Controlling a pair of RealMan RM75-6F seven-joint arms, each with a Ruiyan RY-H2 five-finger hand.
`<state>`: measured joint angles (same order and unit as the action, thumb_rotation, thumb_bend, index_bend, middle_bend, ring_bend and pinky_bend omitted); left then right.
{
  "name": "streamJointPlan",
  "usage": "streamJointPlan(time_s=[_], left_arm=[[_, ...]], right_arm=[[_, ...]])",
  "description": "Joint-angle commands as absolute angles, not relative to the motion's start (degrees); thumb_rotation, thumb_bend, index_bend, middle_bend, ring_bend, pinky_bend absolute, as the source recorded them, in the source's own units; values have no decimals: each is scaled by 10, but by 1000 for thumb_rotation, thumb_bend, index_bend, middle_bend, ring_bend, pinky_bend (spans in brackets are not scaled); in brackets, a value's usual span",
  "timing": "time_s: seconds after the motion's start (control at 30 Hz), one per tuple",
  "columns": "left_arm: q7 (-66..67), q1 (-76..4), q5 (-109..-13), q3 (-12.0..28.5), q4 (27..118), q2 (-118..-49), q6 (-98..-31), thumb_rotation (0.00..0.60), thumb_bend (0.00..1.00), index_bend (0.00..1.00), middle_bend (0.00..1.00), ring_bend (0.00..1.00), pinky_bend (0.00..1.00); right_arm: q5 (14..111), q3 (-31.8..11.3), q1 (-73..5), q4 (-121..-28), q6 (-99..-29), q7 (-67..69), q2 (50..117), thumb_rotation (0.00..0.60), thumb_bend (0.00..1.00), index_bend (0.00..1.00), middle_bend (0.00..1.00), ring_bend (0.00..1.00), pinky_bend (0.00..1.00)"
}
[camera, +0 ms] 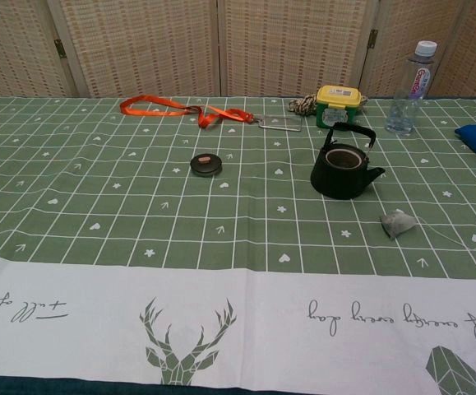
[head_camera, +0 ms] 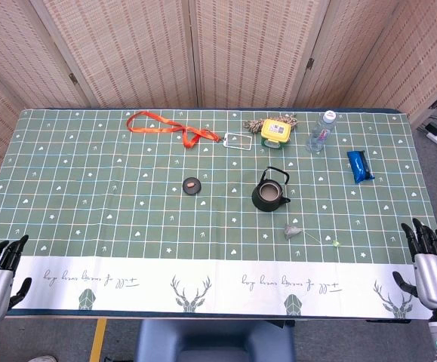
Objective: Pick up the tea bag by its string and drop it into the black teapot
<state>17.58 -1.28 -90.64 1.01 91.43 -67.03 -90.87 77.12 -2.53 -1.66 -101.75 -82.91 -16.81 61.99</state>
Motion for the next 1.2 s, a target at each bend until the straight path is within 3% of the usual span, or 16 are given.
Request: streamJointPlan(time_s=[0.03, 0.43, 0.6, 0.73, 1.03, 1.2], left_arm=[[174, -13, -906, 11, 915, -670, -910, 600, 309, 37, 167, 127, 51], [167, -13, -904, 12, 916, -667, -909, 600, 309, 37, 166, 127, 51], [166, -8, -906, 10, 920, -666, -918, 600, 309, 36, 167, 126, 51], [172, -6, -910, 9, 920, -668, -923, 600, 309, 37, 167, 126, 51], [175, -5, -908, 9, 922, -669, -922, 600, 309, 40, 167, 126, 51], [177, -5, -908, 9, 921, -669, -921, 600, 309, 40, 166, 127, 51]], right_arm=[[772, -24, -21, -1014, -820, -166, 620, 600, 268, 0, 0, 0, 0], [789, -24, -55, -960, -771, -158, 654, 600, 268, 6, 0, 0, 0], [810, -21, -93, -860, -717, -124, 714, 600, 269, 192, 0, 0, 0], [838, -16, -108, -795, -712, -90, 756, 600, 268, 299, 0, 0, 0], [848, -17, -130, -698, -696, -66, 817, 600, 272, 350, 0, 0, 0], [862, -18, -138, -643, -708, -49, 852, 600, 361, 393, 2, 0, 0]])
